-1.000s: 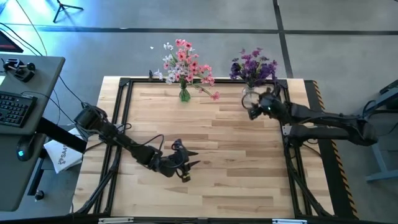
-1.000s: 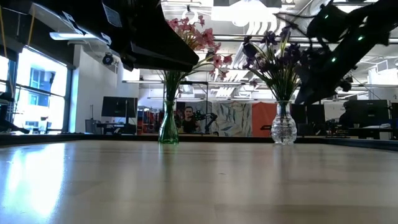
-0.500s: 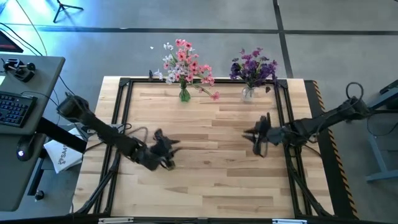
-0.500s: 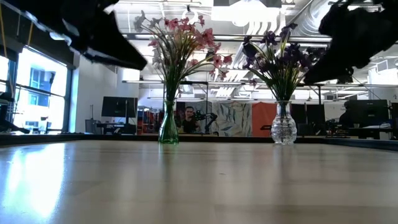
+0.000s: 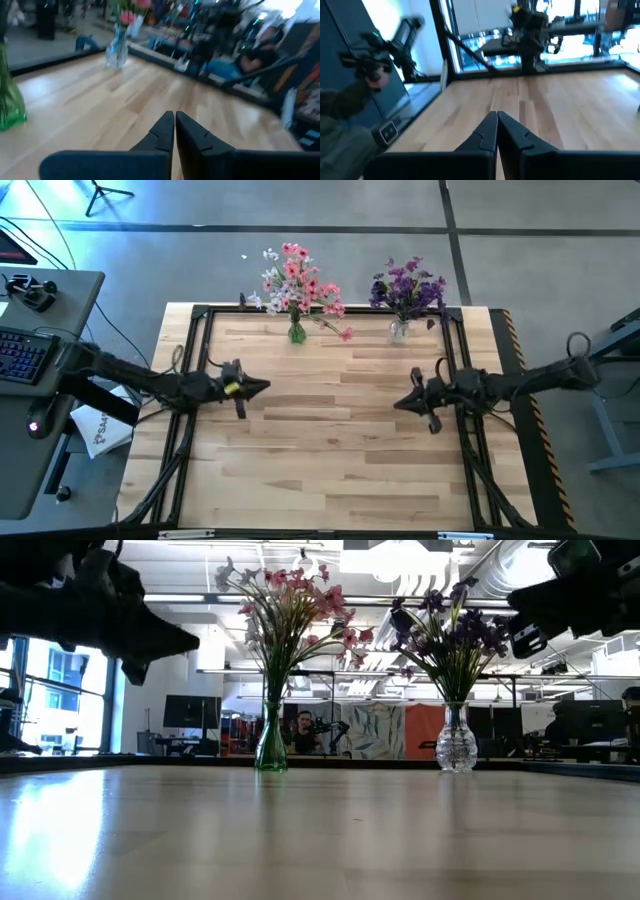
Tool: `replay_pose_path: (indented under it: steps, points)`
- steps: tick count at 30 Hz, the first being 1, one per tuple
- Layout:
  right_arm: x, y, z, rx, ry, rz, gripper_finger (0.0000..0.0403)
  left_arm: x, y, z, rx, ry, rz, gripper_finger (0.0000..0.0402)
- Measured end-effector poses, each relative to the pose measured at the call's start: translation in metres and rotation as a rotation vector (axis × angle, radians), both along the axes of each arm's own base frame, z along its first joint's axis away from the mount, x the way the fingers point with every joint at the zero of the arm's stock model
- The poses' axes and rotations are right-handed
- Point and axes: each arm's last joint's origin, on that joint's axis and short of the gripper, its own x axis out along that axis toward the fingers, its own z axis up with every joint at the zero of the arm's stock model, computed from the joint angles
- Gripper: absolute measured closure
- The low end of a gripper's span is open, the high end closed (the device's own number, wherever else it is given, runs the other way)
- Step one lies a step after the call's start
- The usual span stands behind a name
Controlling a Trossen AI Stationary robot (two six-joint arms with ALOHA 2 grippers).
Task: Sort flowers into vase by color
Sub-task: Return to Home Position
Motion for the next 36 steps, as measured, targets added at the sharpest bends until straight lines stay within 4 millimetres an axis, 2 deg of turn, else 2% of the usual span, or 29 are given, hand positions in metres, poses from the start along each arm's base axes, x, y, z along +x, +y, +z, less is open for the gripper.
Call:
replay_pose_path:
  steps: [4, 9, 14, 17, 20, 28, 32, 36]
  points:
    - [-0.012, -0.012, 0.003, 0.011, -0.077, 0.014, 0.04, -0.014, 0.014, 0.005, 0.004, -0.092, -0.059, 0.04]
    - [-0.023, -0.017, 0.006, 0.031, -0.103, 0.028, 0.0402, -0.028, 0.025, 0.009, 0.013, -0.119, -0.075, 0.0401]
    - [-0.029, -0.017, 0.003, 0.048, -0.086, 0.046, 0.0402, -0.042, 0.028, 0.009, 0.021, -0.117, -0.096, 0.0401]
    - [-0.029, -0.017, -0.009, 0.065, -0.127, 0.05, 0.0402, -0.048, 0.028, 0.007, 0.023, -0.109, -0.093, 0.0401]
    - [-0.028, -0.016, -0.014, 0.074, -0.077, 0.042, 0.0402, -0.054, 0.026, 0.006, 0.054, -0.108, -0.104, 0.0401]
    - [-0.034, -0.018, -0.01, -0.053, -0.129, -0.013, 0.0403, -0.054, 0.02, 0.006, 0.194, -0.095, -0.206, 0.0401]
    - [-0.039, -0.025, 0.002, -0.099, -0.151, -0.105, 0.0403, -0.054, 0.02, 0.005, 0.215, -0.089, -0.199, 0.0401]
    - [-0.038, -0.028, -0.006, -0.056, -0.123, -0.132, 0.0403, -0.054, 0.021, 0.006, 0.269, -0.082, -0.178, 0.0401]
